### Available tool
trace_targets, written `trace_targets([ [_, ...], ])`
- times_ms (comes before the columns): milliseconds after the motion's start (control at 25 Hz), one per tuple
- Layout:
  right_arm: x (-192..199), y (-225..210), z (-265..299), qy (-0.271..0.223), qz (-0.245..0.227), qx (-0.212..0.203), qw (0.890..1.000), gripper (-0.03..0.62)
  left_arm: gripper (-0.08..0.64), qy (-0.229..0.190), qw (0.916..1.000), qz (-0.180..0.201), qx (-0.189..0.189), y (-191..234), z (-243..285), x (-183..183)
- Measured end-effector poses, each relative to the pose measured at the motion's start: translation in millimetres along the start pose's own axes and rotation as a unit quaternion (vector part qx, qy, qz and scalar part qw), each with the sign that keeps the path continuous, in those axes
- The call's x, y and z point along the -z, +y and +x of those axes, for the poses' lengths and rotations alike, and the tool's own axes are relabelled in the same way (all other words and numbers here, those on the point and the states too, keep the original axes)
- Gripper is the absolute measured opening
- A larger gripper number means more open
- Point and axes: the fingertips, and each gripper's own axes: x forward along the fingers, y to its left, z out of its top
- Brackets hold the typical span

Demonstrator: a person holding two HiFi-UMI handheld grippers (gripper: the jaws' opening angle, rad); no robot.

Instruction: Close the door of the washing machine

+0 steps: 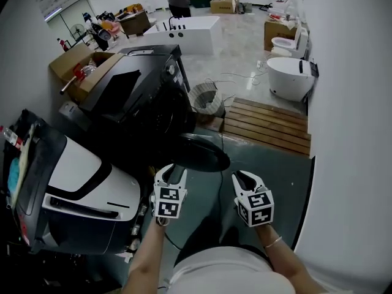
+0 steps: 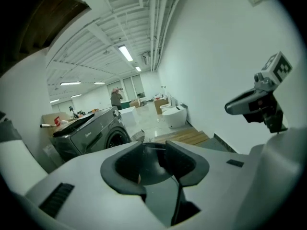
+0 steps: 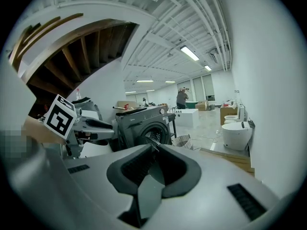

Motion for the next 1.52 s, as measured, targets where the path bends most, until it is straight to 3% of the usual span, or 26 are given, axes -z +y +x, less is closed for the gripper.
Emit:
trace_targets([
  [160, 3, -6, 8, 0.008, 0.004, -0.001, 1.000, 0.060, 0.183, 0.033, 0.9961, 0.082, -0.003, 10, 21, 2],
  [320, 5, -15, 28, 0.018, 0.009, 0.005, 1.000, 0.064, 0.192, 0.061, 0.9881, 0.141, 0.008, 18, 52, 8],
  [640, -4, -34, 92, 0.039, 0.012, 0.017, 0.999, 0.067, 0.193, 0.096, 0.9701, 0.218, 0.046, 42, 135, 10],
  [800, -10, -42, 133, 0.052, 0.027, 0.026, 0.998, 0.067, 0.193, 0.115, 0.9612, 0.239, 0.076, 61, 178, 14],
  [920, -15, -50, 164, 0.061, 0.029, 0.032, 0.997, 0.067, 0.193, 0.130, 0.9499, 0.266, 0.100, 74, 212, 16],
  [1160, -9, -58, 214, 0.091, 0.029, 0.043, 0.994, 0.067, 0.193, 0.161, 0.9193, 0.328, 0.146, 95, 269, 33],
  [1520, 3, -69, 258, 0.121, 0.052, 0.069, 0.989, 0.067, 0.193, 0.195, 0.8805, 0.374, 0.217, 105, 323, 58],
])
